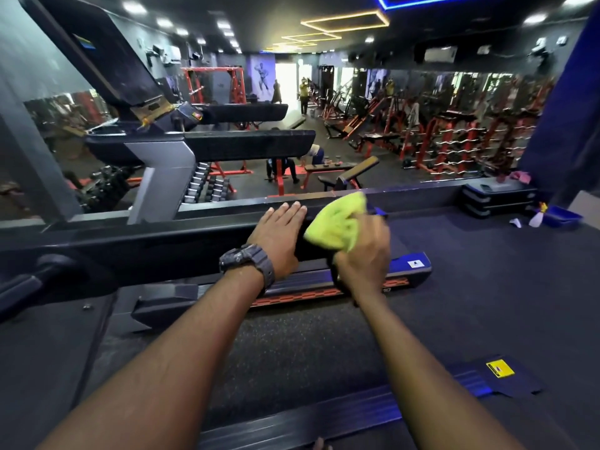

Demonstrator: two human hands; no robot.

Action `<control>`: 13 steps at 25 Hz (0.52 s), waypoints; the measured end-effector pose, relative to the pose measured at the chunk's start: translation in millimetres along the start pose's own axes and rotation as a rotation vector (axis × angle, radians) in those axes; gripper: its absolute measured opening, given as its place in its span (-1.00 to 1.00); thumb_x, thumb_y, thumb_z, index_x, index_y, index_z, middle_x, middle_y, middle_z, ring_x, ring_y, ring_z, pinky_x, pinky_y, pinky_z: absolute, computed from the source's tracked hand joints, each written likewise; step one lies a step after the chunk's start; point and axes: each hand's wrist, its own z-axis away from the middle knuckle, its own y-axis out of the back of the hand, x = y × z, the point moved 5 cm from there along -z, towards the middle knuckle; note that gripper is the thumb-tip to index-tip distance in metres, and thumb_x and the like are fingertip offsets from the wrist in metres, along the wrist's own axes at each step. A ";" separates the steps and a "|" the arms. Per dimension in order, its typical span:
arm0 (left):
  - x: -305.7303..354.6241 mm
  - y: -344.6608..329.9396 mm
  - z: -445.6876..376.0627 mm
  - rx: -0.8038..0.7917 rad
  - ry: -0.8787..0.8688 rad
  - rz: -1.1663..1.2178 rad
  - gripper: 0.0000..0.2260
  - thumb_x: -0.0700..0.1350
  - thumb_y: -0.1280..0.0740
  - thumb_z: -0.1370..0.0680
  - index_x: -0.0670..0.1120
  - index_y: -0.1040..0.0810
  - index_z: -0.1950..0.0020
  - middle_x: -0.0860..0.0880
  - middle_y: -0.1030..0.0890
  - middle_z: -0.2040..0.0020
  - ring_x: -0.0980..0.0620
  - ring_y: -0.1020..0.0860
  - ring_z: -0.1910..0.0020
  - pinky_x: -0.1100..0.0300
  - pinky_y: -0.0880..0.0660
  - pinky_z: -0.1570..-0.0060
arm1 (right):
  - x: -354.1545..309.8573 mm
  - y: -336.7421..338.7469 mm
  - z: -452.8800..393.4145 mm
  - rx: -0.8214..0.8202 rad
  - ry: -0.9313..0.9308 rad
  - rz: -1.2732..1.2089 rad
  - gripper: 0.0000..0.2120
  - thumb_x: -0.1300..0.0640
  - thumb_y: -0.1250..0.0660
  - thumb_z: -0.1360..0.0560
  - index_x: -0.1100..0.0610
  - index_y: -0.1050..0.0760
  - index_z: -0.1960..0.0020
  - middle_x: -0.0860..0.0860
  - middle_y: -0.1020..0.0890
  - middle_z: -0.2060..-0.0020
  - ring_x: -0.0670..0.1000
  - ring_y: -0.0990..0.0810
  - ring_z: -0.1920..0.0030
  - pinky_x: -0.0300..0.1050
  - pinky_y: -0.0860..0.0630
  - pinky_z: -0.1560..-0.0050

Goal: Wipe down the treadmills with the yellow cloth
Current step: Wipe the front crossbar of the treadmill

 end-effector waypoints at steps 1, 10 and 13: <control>-0.1 0.9 -1.1 -0.015 -0.010 0.012 -0.18 -0.09 -0.35 -0.47 -0.08 0.08 -0.59 -0.03 0.04 -0.61 -0.01 0.04 -0.58 0.06 0.10 -0.55 | 0.7 0.1 0.5 0.032 -0.148 -0.050 -0.39 0.32 -0.38 -0.12 0.10 -0.45 -0.16 0.09 -0.48 -0.05 0.17 -0.46 -0.01 0.07 -0.54 0.14; -32.8 3.4 25.7 0.070 0.044 -0.039 -0.23 -0.09 -0.31 -0.48 -0.15 0.03 -0.58 -0.12 -0.02 -0.60 -0.04 0.01 -0.58 0.06 0.06 -0.55 | -14.4 -10.4 15.7 0.022 -0.088 0.045 -0.40 0.34 -0.44 -0.12 0.14 -0.45 -0.15 0.12 -0.50 -0.02 0.17 -0.48 0.04 -0.03 -0.47 0.22; -40.4 2.4 41.7 0.145 0.090 -0.058 -0.25 -0.02 -0.31 -0.46 -0.11 -0.04 -0.58 -0.11 -0.10 -0.58 -0.10 -0.03 -0.56 0.00 0.05 -0.54 | -20.6 -25.1 41.1 -0.087 0.317 0.182 -0.42 0.36 -0.47 -0.08 0.11 -0.48 -0.07 0.08 -0.50 0.03 0.14 -0.46 0.10 -0.05 -0.48 0.35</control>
